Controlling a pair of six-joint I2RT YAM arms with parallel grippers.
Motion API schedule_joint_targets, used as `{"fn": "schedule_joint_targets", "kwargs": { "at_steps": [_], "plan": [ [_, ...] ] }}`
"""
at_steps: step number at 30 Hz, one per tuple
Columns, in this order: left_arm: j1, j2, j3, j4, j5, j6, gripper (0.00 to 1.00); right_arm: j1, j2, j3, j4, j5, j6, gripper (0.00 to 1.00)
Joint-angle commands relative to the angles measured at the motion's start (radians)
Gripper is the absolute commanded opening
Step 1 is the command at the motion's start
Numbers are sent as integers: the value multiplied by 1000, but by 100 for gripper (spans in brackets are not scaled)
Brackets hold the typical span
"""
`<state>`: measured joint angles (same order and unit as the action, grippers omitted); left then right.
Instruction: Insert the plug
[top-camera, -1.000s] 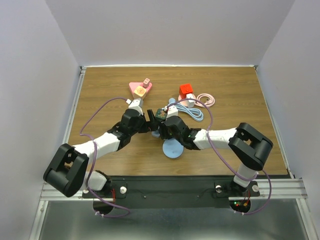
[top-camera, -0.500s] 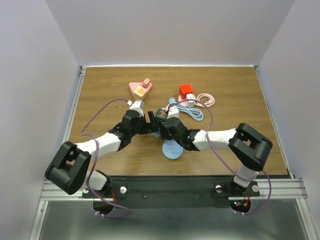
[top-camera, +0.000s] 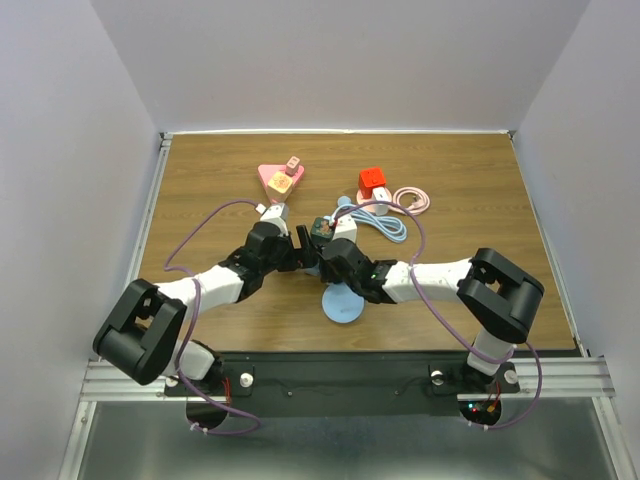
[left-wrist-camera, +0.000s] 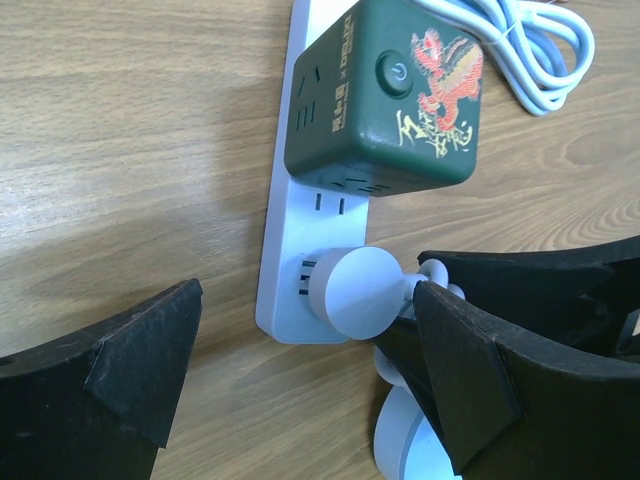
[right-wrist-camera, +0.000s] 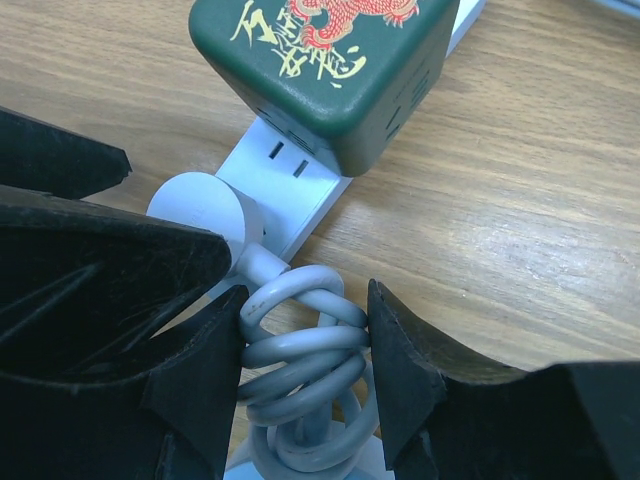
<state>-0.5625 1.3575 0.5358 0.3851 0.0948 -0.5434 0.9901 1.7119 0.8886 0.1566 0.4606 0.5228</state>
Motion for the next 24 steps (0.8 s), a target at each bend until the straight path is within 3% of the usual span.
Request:
{"fn": "schedule_joint_targets", "kwargs": {
  "at_steps": [1,24],
  "plan": [
    [3,8,-16,49,0,-3,97,21,11,47,-28,50,42,0],
    [3,26,-100,110,-24,-42,90,30,69,66,-97,96,118,0]
  ]
}}
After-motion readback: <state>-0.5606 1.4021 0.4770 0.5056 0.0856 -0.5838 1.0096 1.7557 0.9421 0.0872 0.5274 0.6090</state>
